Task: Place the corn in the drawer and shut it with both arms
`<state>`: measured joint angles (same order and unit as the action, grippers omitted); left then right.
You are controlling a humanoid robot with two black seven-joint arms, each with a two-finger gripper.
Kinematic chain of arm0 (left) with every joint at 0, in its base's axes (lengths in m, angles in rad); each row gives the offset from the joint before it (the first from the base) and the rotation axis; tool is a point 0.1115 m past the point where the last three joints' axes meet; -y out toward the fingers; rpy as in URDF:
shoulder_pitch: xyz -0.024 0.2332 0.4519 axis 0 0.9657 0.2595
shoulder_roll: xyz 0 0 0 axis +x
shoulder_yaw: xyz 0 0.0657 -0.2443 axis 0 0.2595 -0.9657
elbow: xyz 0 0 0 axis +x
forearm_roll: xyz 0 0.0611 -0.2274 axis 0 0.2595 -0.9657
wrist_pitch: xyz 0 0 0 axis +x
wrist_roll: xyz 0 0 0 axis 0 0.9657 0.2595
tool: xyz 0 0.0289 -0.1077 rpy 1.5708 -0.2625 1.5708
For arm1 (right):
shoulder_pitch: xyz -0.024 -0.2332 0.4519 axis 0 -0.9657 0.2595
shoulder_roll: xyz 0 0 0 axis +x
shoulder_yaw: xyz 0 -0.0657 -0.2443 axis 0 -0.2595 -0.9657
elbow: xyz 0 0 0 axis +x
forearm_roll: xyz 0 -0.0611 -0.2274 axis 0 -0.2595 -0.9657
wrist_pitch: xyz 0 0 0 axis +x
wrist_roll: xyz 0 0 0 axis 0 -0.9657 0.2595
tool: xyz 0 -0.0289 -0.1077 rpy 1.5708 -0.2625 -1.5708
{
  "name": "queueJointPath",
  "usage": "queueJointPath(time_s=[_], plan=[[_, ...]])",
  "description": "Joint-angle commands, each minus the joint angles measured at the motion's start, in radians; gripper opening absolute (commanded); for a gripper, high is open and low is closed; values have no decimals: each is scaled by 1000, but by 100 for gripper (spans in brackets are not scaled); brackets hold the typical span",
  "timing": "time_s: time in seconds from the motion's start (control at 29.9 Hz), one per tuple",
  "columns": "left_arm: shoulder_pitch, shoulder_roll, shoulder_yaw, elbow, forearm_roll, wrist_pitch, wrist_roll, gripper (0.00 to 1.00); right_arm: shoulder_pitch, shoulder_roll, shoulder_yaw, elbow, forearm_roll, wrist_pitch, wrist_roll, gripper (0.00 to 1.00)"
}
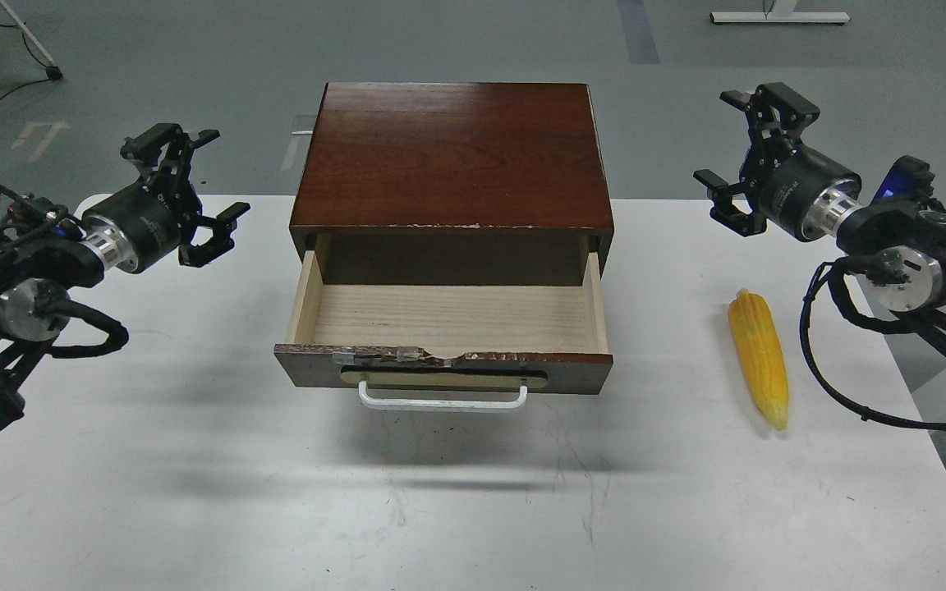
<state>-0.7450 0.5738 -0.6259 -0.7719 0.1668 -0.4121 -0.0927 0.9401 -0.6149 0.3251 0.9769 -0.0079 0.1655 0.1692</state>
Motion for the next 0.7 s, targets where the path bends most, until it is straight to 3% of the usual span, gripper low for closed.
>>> queueJointPath(time_s=[0.0,0.5,0.67], plan=[[-2,-3,0,0,0,2,1,98,-1,-5,0,2,0,0,0,100],[10,9,0,3,0,-1,-2,98,-1,-51,-15,14,-1,0,7,100],[12,9,0,5,-1,1,-4,98,17,-85,-89,17,-67,-52,7,100]])
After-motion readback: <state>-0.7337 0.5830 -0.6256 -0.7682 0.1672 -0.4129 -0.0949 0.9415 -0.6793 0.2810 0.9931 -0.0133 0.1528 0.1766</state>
